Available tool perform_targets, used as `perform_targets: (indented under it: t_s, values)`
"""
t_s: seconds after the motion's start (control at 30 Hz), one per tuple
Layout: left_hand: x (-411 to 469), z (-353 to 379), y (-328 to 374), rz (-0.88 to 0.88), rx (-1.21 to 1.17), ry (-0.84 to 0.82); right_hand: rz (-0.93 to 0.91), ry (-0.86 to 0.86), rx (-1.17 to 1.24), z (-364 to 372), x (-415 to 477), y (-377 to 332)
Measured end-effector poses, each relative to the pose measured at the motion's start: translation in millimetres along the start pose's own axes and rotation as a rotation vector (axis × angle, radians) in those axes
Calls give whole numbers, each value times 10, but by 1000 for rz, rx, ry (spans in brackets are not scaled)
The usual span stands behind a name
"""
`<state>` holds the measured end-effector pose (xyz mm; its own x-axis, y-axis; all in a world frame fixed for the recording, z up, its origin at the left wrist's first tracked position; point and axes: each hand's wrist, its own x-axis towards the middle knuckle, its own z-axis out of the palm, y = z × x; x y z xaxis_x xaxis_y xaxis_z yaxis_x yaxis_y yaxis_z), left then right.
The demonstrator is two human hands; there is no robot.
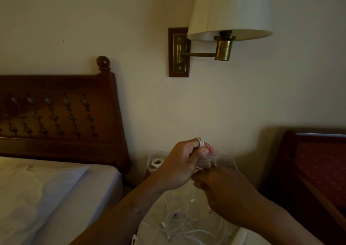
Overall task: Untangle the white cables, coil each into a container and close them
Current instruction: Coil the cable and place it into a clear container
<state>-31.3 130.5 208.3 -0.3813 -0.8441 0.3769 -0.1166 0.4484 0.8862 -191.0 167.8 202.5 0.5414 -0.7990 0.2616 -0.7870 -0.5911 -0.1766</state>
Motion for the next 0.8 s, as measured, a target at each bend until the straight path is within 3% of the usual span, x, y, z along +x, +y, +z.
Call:
perform_targets:
  t_s: [0.1, 0.23, 0.37, 0.63, 0.8]
  values:
    - [73, 1, 87, -51, -304, 17, 0, 1, 30, -25, 13, 12]
    - [91, -94, 51, -95, -183, -46, 44, 156, 39, -96, -10, 56]
    - [45, -167, -18, -101, -93, -106, -2, 137, -17, -146, -44, 59]
    - [78, -279, -27, -135, -459, -48, 5, 123, -54, -204, -29, 83]
    - [89, -203, -27, -123, -512, -66, -51, 139, 3, -186, -7, 10]
